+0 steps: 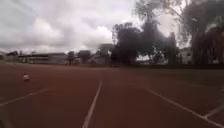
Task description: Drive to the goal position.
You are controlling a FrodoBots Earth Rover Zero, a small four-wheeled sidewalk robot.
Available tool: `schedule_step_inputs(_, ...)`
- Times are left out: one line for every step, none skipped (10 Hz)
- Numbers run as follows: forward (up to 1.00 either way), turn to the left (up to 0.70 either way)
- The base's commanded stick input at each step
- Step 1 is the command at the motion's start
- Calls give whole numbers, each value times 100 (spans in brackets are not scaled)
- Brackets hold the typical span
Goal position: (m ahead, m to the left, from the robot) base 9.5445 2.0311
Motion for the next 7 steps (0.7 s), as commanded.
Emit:
schedule_step_inputs(85,0)
schedule_step_inputs(85,0)
schedule_step_inputs(85,0)
schedule_step_inputs(85,0)
schedule_step_inputs(85,0)
schedule_step_inputs(85,0)
schedule_step_inputs(85,0)
